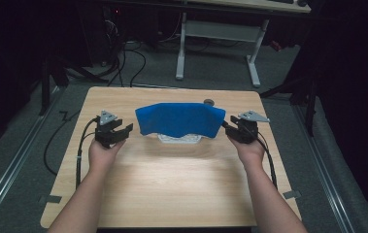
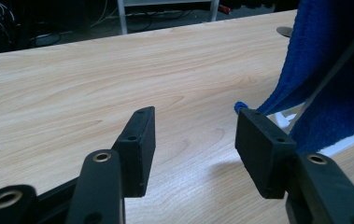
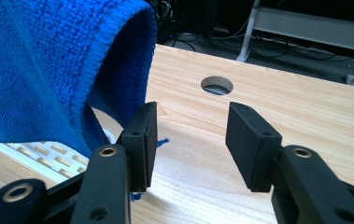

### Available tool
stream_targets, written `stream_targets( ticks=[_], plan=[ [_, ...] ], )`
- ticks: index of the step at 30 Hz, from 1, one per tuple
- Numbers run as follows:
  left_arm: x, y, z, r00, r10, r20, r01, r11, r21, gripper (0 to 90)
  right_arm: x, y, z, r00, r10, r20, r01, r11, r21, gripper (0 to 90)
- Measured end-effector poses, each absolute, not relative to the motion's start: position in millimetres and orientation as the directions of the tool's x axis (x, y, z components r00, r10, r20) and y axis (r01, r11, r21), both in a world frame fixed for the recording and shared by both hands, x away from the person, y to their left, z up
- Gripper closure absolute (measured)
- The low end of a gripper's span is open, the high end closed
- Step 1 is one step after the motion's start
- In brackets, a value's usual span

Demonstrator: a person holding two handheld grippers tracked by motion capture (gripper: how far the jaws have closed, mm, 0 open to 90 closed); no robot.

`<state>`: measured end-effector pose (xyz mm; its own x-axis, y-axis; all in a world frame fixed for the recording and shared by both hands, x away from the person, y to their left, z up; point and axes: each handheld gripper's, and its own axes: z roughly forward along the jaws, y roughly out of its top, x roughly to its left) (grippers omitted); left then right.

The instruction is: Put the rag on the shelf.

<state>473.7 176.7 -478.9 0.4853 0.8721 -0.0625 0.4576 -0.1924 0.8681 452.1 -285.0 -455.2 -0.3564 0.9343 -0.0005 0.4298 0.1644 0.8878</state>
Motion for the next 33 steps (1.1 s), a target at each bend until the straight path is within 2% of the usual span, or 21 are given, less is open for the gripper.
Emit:
stream_targets(
  ticks=[16, 20, 22, 27, 33],
  plan=[
    [457.1, 180.8, -474.9, 0.488, 0.871, -0.059, 0.437, -0.185, 0.88, 46.5, 438.5, -285.3, -448.9, -0.366, 0.93, -0.046, 0.424, 0.21, 0.881, 48.2],
    [446.4, 183.1, -477.9, 0.486, 0.871, -0.069, 0.444, -0.178, 0.878, 46.6, 425.9, -286.0, -447.0, -0.372, 0.926, -0.068, 0.383, 0.22, 0.897, 47.8],
    [440.2, 183.5, -478.5, 0.489, 0.87, -0.071, 0.444, -0.178, 0.878, 46.6, 420.7, -286.4, -446.1, -0.374, 0.925, -0.073, 0.401, 0.232, 0.886, 46.7],
    [422.0, 181.1, -479.8, 0.506, 0.86, -0.059, 0.439, -0.198, 0.877, 46.3, 400.1, -284.7, -444.1, -0.389, 0.915, -0.11, 0.361, 0.261, 0.895, 45.3],
    [398.3, 174.7, -482.3, 0.53, 0.845, -0.069, 0.433, -0.2, 0.879, 45.7, 379.4, -280.1, -446.4, -0.404, 0.905, -0.13, 0.367, 0.291, 0.884, 43.9]
  ],
)
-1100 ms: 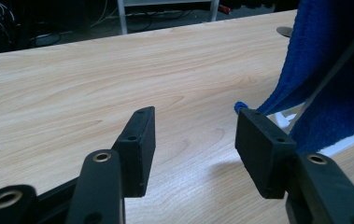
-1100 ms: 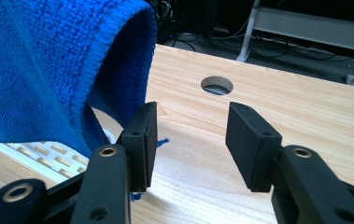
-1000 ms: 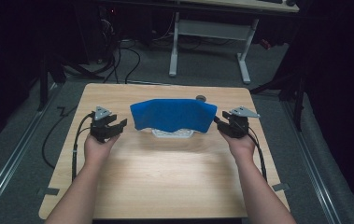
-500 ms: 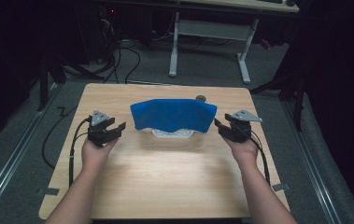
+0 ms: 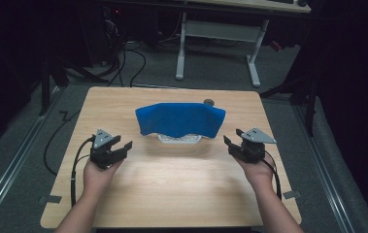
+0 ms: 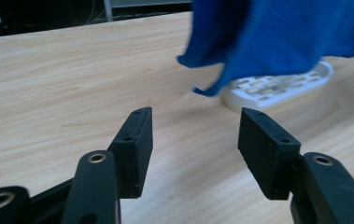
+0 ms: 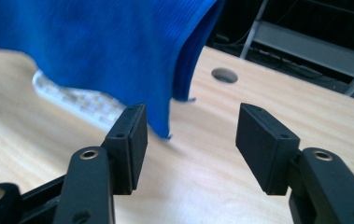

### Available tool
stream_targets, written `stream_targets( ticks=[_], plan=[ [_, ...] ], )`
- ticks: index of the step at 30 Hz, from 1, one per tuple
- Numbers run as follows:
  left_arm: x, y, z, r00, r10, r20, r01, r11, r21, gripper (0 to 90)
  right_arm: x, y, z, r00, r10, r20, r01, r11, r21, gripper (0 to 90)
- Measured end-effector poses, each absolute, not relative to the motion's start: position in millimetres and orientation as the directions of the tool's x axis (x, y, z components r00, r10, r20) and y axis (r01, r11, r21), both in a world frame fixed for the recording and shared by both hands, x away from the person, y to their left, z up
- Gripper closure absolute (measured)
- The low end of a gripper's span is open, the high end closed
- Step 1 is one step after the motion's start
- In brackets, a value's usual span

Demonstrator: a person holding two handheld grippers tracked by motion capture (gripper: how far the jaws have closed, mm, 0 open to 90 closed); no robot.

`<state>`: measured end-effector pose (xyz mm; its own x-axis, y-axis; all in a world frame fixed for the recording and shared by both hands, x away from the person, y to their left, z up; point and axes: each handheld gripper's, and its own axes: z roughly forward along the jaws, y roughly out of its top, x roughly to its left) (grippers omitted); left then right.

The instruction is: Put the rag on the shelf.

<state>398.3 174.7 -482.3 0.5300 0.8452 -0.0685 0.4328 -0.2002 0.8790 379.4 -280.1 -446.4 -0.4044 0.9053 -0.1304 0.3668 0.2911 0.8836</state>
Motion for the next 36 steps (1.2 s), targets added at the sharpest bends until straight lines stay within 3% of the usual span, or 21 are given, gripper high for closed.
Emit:
stream_targets(
  ticks=[13, 20, 22, 24, 27, 36],
  plan=[
    [350.2, 121.1, -501.2, 0.639, 0.767, -0.067, 0.448, -0.299, 0.842, 43.6, 323.2, -263.5, -467.1, -0.452, 0.885, -0.11, 0.36, 0.293, 0.886, 39.8],
    [321.1, 89.0, -520.1, 0.686, 0.711, -0.156, 0.476, -0.277, 0.835, 43.6, 298.5, -252.2, -484.0, -0.464, 0.883, -0.066, 0.378, 0.265, 0.887, 38.2],
    [314.9, 75.8, -524.9, 0.717, 0.684, -0.133, 0.473, -0.338, 0.813, 45.0, 292.0, -248.2, -496.0, -0.48, 0.877, -0.008, 0.406, 0.23, 0.884, 38.0],
    [311.2, 65.4, -524.9, 0.749, 0.657, -0.081, 0.432, -0.392, 0.812, 44.4, 290.3, -241.6, -506.1, -0.52, 0.854, -0.019, 0.424, 0.278, 0.862, 38.3],
    [311.9, 63.2, -525.3, 0.755, 0.65, -0.086, 0.43, -0.391, 0.814, 43.9, 292.9, -233.7, -515.3, -0.566, 0.823, -0.057, 0.417, 0.345, 0.841, 38.7],
    [317.3, 75.2, -524.4, 0.735, 0.67, -0.101, 0.445, -0.365, 0.817, 42.5, 297.3, -232.1, -518.2, -0.575, 0.816, -0.06, 0.415, 0.353, 0.838, 38.6]
  ],
)
